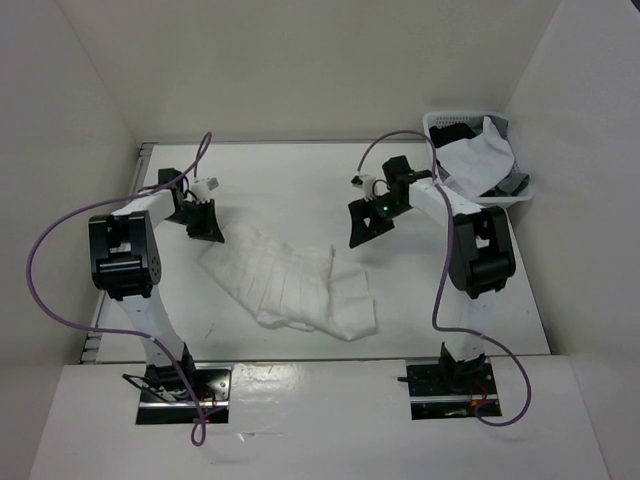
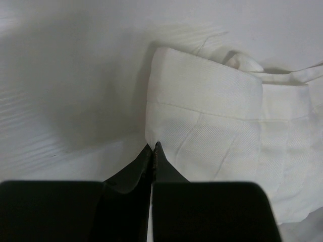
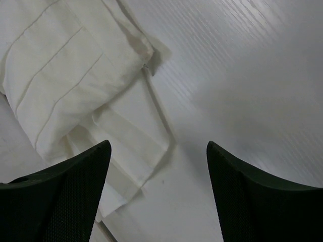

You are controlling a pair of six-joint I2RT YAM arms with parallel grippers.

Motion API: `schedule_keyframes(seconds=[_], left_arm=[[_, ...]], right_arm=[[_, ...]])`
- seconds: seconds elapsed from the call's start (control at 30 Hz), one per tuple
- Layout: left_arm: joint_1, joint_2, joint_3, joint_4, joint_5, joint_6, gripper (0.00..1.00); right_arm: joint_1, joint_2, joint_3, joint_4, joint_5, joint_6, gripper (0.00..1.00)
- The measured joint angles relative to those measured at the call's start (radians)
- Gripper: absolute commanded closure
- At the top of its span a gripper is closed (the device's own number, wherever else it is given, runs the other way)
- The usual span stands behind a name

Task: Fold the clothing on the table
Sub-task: Flatten the skirt out

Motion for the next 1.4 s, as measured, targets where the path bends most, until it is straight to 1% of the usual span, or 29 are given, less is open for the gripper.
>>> schedule_keyframes(seconds=[0.13,0.27,0.43,0.67,0.77,0.9,0.97,1.07,1.1,1.13,1.2,1.23,1.27,1.4], left_arm=[[0.040,-0.001,0.000,0.017,-0.003,-0.004,1.00],[0.045,-0.001,-0.001,0.026,-0.006,-0.004,1.00],[0.047,-0.001,-0.010,0.034,-0.003,-0.003,1.00],[0.051,-0.001,-0.022,0.041,0.012,0.000,1.00],[0.051,-0.001,-0.024,0.042,0.015,0.001,1.00],[0.051,-0.001,-0.026,0.044,0.024,0.001,1.00],[0.051,-0.001,-0.026,0.045,0.030,0.002,1.00],[0.051,-0.001,-0.026,0.045,0.039,0.002,1.00],[0.051,-0.001,-0.026,0.045,0.039,0.002,1.00],[0.051,-0.001,-0.026,0.045,0.039,0.003,1.00],[0.051,-0.001,-0.026,0.045,0.044,0.005,1.00],[0.051,-0.001,-0.026,0.045,0.047,0.006,1.00],[0.051,-0.001,-0.026,0.044,0.051,0.006,1.00],[0.051,-0.001,-0.026,0.034,0.076,0.025,1.00]], right_arm=[[0.048,0.103,0.059,0.023,-0.053,0.024,0.22],[0.074,0.198,0.134,0.035,-0.117,0.042,0.25],[0.096,0.283,0.198,0.054,-0.182,0.059,0.27],[0.115,0.362,0.267,0.066,-0.276,0.085,0.36],[0.117,0.370,0.267,0.072,-0.286,0.090,0.42],[0.127,0.377,0.265,0.078,-0.286,0.090,0.52],[0.133,0.378,0.260,0.080,-0.285,0.092,0.54],[0.142,0.384,0.259,0.084,-0.280,0.090,0.63],[0.144,0.387,0.260,0.086,-0.283,0.090,0.67],[0.145,0.392,0.260,0.087,-0.286,0.090,0.76],[0.146,0.399,0.260,0.086,-0.282,0.089,0.86],[0.147,0.404,0.261,0.086,-0.283,0.091,0.96],[0.147,0.406,0.262,0.085,-0.283,0.094,1.00],[0.148,0.406,0.276,0.076,-0.258,0.094,1.00]])
